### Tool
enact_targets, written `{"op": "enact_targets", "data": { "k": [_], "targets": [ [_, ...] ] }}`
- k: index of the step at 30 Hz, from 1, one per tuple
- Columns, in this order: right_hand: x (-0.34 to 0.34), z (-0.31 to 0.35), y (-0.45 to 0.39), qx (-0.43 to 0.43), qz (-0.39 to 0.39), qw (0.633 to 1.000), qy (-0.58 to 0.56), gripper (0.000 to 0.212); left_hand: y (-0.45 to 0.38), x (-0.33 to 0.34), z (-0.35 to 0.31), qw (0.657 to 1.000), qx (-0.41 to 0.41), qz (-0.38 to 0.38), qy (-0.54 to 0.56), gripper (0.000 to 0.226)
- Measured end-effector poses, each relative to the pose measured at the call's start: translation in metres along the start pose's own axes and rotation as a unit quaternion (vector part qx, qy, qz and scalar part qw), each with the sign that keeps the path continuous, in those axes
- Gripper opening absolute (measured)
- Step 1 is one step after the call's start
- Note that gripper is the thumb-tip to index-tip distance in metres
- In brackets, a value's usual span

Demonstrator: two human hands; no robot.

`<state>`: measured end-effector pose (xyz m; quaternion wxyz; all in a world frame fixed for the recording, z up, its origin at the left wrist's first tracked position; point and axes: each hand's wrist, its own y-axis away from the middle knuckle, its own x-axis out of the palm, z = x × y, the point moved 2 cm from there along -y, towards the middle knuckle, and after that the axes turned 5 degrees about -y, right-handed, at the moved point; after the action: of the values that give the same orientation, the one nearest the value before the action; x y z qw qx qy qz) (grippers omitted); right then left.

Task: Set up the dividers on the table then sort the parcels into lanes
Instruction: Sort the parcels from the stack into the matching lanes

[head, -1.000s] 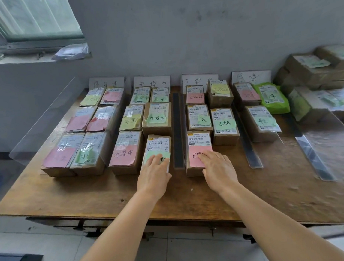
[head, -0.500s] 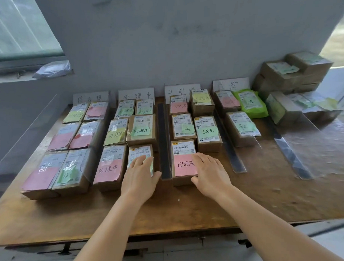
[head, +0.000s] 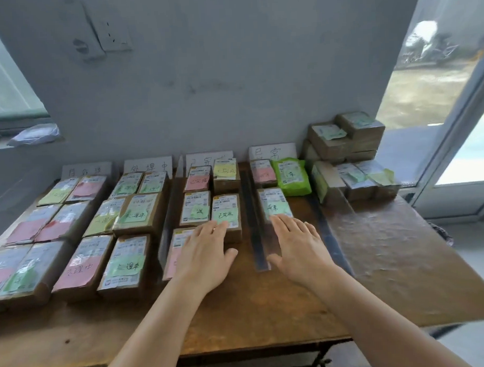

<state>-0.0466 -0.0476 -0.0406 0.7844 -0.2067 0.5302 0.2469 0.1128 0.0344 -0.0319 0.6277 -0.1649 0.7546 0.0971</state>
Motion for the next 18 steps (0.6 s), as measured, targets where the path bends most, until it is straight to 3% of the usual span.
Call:
{"op": "enact_targets", "data": {
  "k": [10, 18],
  "targets": [
    [-0.064, -0.127, 0.029, 0.021, -0.005, 1.0, 0.017, 0.077, -0.02, 0.022, -0.15, 0.998, 0.053, 0.0, 0.022, 0.062],
    [-0.093, -0.198, 0.026, 0.072, -0.018, 0.997, 0.01, 0.076, -0.061, 0.031, -0.226, 0.993, 0.114, 0.015, 0.037, 0.063]
  ]
}}
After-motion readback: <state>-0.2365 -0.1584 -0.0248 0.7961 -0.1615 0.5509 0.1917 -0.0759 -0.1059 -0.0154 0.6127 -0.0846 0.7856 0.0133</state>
